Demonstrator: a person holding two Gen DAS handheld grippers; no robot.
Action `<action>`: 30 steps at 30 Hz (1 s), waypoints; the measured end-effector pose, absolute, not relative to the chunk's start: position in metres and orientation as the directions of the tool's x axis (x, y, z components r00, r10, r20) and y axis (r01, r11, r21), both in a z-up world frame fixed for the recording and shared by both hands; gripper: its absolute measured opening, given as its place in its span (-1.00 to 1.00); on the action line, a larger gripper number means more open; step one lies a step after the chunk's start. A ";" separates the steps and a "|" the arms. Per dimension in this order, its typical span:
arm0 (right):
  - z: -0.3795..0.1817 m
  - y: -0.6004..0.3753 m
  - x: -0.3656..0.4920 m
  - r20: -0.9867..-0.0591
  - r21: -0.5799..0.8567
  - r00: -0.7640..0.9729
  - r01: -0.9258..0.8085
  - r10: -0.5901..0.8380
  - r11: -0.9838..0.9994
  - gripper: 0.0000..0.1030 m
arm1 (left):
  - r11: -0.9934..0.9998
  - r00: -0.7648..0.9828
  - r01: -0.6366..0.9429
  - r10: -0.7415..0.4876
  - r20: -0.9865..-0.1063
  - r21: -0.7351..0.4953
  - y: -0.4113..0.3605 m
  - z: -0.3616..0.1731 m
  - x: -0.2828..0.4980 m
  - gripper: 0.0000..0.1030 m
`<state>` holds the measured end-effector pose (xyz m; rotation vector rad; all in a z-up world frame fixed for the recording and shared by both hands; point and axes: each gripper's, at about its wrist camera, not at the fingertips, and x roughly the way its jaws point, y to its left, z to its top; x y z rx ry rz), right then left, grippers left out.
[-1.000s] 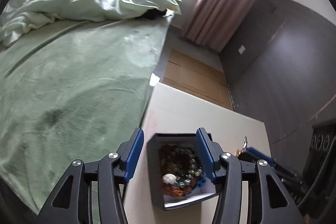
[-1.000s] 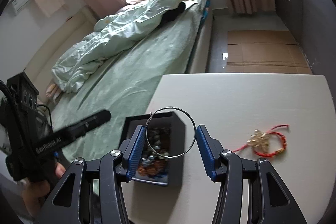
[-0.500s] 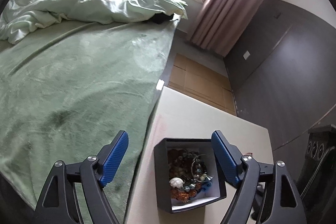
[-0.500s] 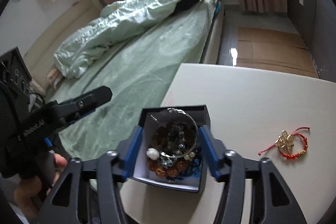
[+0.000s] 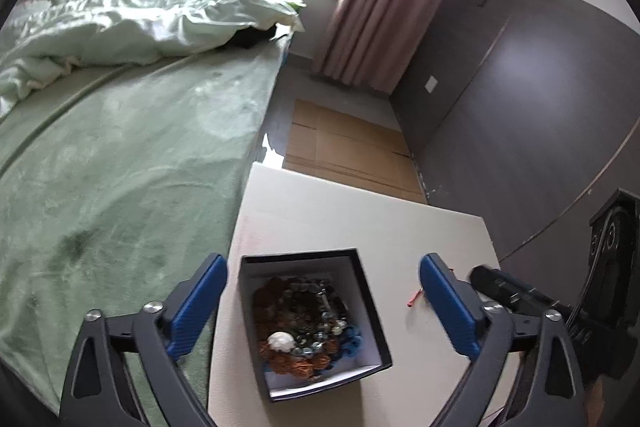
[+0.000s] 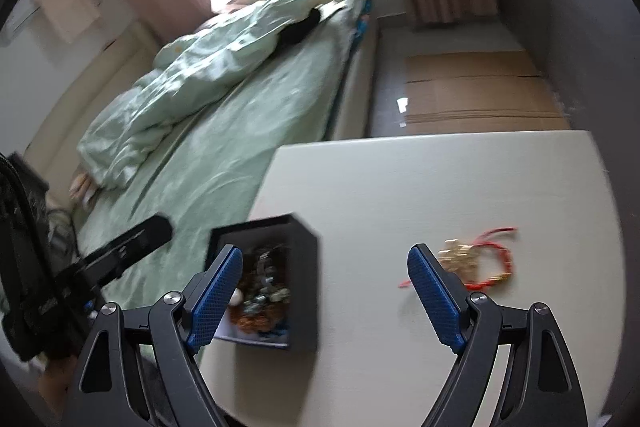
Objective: Organize jewelry
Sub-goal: 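Lower the left tool onto the gold butterfly charm and close on it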
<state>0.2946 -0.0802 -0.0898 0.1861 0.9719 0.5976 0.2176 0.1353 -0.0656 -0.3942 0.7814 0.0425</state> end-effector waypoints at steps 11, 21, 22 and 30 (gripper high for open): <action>-0.078 -0.143 0.298 -0.690 0.455 0.507 -0.251 0.516 0.854 1.00 | 0.957 0.714 -0.083 -0.138 -0.687 -0.279 0.091 -0.059 0.230 0.99; -0.067 -0.187 0.293 -0.698 0.409 0.588 -0.141 0.408 0.902 1.00 | 0.975 0.697 0.017 -0.170 -0.697 -0.220 0.045 -0.052 0.249 0.99; -0.065 -0.191 0.292 -0.694 0.410 0.596 -0.135 0.404 0.902 1.00 | 0.976 0.695 0.021 -0.169 -0.699 -0.215 0.042 -0.052 0.252 0.99; -0.058 -0.235 0.296 -0.695 0.400 0.658 0.022 0.288 0.916 1.00 | 0.977 0.654 0.062 -0.195 -0.731 -0.205 0.017 -0.047 0.276 0.99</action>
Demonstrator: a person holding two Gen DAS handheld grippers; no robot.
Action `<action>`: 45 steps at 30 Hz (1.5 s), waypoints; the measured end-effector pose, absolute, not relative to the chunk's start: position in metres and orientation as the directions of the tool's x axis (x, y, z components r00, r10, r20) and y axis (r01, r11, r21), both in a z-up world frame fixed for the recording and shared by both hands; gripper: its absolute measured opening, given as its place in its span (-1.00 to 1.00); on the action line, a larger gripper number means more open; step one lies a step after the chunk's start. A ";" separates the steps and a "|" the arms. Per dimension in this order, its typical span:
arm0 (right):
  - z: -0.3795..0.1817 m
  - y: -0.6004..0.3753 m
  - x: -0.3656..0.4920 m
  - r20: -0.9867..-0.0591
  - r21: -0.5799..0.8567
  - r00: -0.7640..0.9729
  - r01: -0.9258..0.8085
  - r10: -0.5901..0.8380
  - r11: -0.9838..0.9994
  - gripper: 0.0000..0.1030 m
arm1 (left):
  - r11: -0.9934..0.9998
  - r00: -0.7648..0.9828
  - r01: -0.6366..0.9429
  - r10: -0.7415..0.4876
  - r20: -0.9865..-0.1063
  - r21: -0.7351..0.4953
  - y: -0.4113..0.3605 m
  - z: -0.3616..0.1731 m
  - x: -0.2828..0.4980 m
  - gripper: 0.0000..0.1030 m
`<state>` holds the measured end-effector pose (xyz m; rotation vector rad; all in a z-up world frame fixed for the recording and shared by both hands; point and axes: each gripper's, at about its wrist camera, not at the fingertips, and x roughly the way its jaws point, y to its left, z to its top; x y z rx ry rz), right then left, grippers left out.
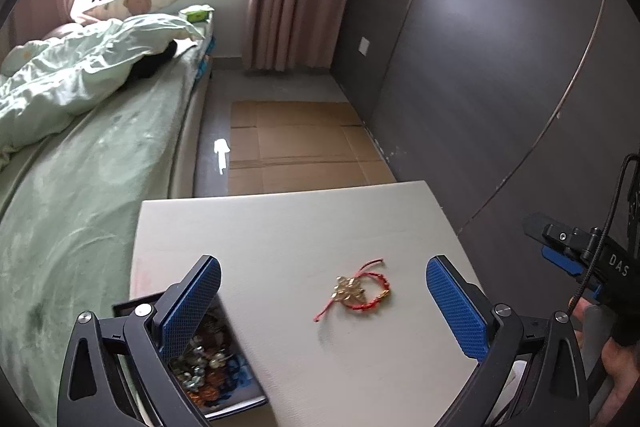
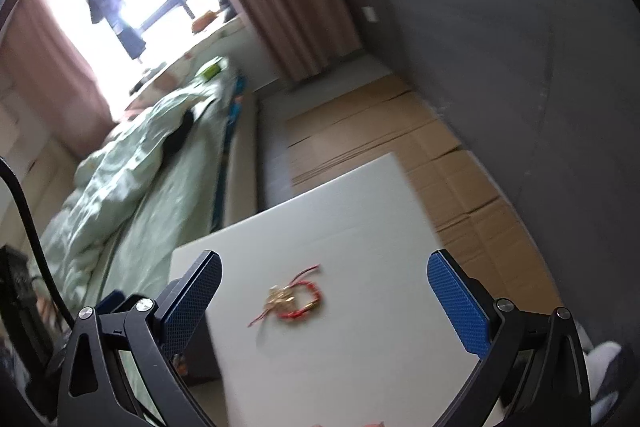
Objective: Organize jewelry
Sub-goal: 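Lower the left tool onto the gold butterfly charm and close on it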
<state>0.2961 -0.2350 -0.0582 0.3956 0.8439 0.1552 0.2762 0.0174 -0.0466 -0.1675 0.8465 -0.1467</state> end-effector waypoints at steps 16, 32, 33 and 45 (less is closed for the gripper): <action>-0.106 -0.279 0.313 -0.726 0.575 0.561 0.179 0.397 0.799 1.00 | 0.967 0.490 0.125 -0.254 -0.834 -0.221 -0.016 -0.109 0.319 0.83; -0.120 -0.261 0.315 -0.726 0.591 0.528 0.150 0.441 0.793 1.00 | 0.984 0.384 0.099 -0.175 -0.906 -0.148 -0.040 -0.157 0.335 0.24; -0.120 -0.260 0.316 -0.725 0.593 0.528 0.150 0.442 0.791 1.00 | 0.985 0.382 0.099 -0.171 -0.908 -0.144 -0.042 -0.158 0.335 0.21; -0.108 -0.254 0.315 -0.750 0.511 0.558 0.146 0.356 0.847 1.00 | 0.995 0.392 0.083 -0.083 -0.916 -0.054 -0.049 -0.170 0.337 -0.29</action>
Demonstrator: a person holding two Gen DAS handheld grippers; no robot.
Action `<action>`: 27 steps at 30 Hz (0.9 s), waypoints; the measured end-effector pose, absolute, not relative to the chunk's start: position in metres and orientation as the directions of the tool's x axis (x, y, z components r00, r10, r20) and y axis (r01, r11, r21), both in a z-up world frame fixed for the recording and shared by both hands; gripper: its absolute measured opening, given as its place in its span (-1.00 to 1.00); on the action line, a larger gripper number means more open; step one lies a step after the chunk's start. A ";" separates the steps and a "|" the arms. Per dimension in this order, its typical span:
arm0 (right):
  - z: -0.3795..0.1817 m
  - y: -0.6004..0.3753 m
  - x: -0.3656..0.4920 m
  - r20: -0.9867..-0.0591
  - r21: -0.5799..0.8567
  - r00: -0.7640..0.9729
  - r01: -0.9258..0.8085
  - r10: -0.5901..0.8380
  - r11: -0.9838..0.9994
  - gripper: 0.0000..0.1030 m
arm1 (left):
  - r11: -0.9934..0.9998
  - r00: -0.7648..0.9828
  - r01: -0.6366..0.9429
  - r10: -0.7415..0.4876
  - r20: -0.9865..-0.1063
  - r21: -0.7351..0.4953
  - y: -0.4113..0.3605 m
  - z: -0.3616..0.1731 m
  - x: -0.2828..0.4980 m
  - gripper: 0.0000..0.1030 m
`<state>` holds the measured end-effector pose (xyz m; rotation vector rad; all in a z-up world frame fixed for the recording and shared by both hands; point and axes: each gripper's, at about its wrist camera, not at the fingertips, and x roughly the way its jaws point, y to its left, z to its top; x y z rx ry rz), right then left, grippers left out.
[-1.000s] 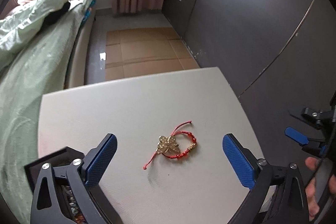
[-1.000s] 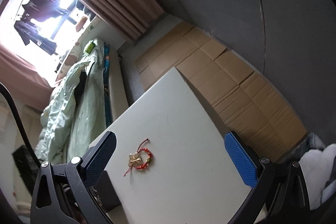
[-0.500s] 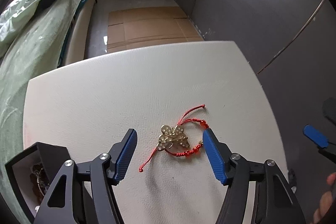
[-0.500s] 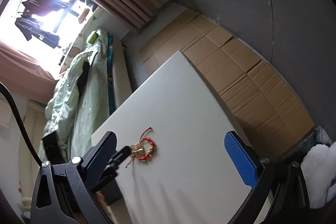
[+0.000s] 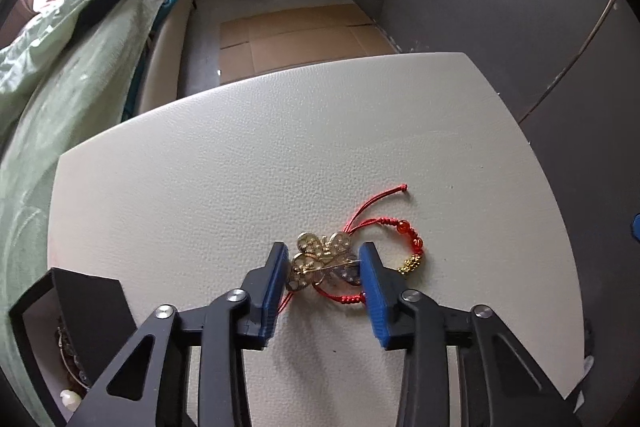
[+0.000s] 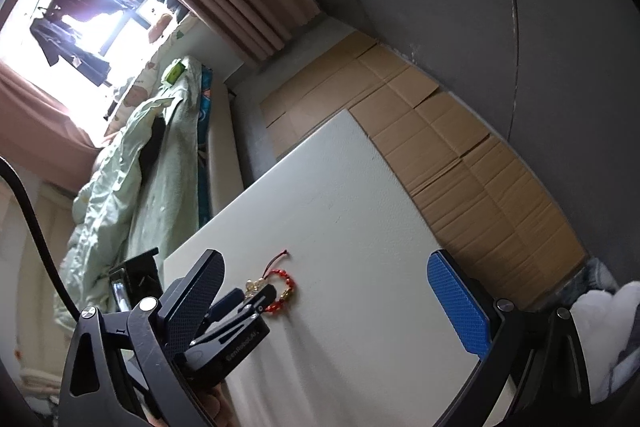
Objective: Organize jewelry
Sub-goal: 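Lower the left tool onto the gold butterfly charm and close on it, then lift the butterfly charm with the left tool while the right tool grasps the red string bracelet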
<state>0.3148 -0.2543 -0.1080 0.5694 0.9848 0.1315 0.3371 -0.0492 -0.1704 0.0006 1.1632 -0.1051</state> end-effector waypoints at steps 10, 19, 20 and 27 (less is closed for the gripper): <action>-0.123 -0.237 0.326 -0.782 0.493 0.493 0.118 0.380 0.862 1.00 | 0.989 0.427 0.065 -0.146 -0.892 -0.131 -0.030 -0.150 0.330 -0.32; -0.138 -0.207 0.339 -0.823 0.422 0.440 0.049 0.360 0.905 0.79 | 0.982 0.473 0.016 -0.175 -0.864 -0.190 0.005 -0.130 0.320 -0.32; -0.141 -0.203 0.341 -0.831 0.411 0.427 0.043 0.355 0.911 0.62 | 0.981 0.478 0.010 -0.176 -0.860 -0.195 0.010 -0.127 0.319 -0.32; -0.160 -0.174 0.349 -0.872 0.355 0.358 -0.010 0.335 0.935 -0.01 | 0.974 0.518 -0.029 -0.177 -0.837 -0.224 0.034 -0.112 0.312 -0.32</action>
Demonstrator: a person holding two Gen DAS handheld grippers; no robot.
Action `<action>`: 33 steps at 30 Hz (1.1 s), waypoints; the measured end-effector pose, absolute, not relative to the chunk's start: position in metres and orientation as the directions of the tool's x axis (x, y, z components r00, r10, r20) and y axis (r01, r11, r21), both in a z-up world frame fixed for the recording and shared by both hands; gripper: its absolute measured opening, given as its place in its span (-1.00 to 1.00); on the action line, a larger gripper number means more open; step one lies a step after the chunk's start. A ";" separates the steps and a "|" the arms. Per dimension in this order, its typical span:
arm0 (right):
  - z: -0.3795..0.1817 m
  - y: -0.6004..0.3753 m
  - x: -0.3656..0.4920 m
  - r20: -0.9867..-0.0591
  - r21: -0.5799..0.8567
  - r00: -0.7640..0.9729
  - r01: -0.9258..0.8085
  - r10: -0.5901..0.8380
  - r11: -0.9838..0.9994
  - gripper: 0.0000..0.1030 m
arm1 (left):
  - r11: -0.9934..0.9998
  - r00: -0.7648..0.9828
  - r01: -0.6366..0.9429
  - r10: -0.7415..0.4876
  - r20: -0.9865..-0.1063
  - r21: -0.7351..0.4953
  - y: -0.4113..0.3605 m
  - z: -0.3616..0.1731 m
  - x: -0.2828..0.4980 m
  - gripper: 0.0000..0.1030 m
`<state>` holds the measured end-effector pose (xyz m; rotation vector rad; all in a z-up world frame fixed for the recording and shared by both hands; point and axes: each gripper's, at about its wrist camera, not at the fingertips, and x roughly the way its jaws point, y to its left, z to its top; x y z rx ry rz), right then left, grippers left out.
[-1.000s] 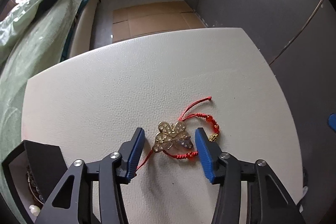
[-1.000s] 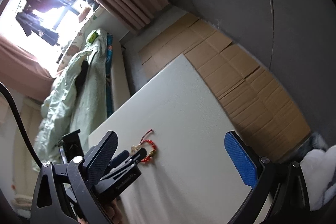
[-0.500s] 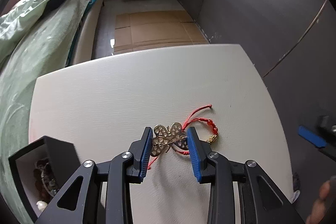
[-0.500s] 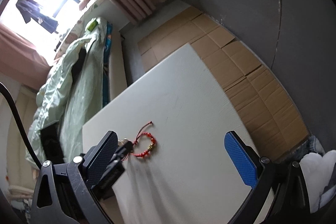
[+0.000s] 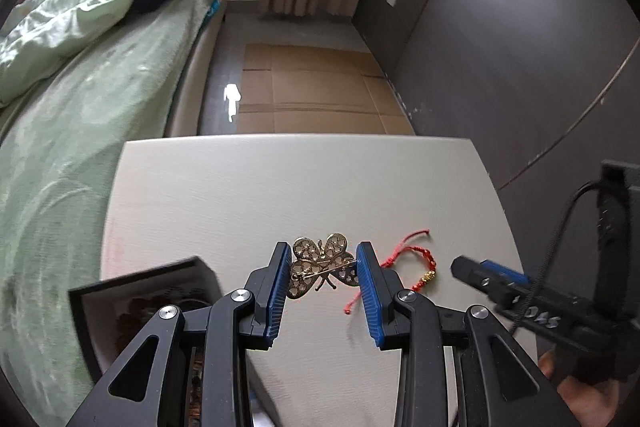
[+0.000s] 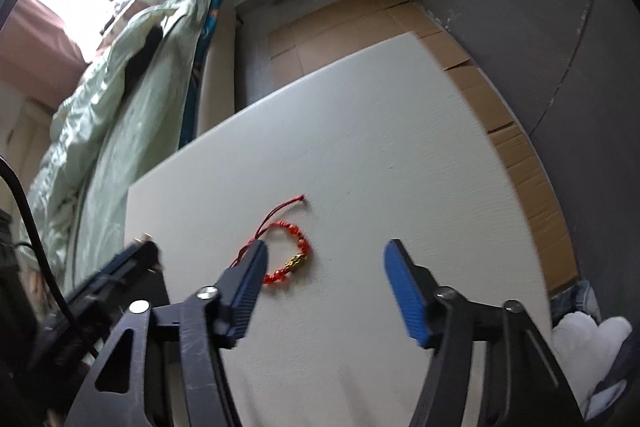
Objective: Organize jewelry
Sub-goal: 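Lift the butterfly charm with the left tool while the right tool grasps the red string bracelet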
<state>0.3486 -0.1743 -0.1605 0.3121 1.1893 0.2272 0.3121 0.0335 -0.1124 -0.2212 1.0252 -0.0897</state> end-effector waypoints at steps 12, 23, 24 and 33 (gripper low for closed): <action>-0.176 -0.143 0.349 -0.910 0.202 0.366 -0.023 0.196 0.979 -0.15 | 0.966 0.551 -0.042 -0.192 -0.812 -0.257 0.052 -0.102 0.308 -0.32; -0.174 -0.128 0.340 -0.930 -0.012 0.365 -0.134 0.038 0.991 -0.15 | 0.958 0.569 -0.064 -0.196 -0.799 -0.281 0.069 -0.095 0.306 -0.32; -0.173 -0.130 0.340 -0.932 -0.009 0.361 -0.137 0.042 0.991 -0.15 | 0.958 0.569 -0.063 -0.196 -0.799 -0.280 0.069 -0.095 0.305 -0.32; -0.169 -0.156 0.330 -0.941 -0.011 0.337 -0.146 0.039 0.989 -0.33 | 0.958 0.568 -0.060 -0.199 -0.799 -0.281 0.070 -0.095 0.304 -0.32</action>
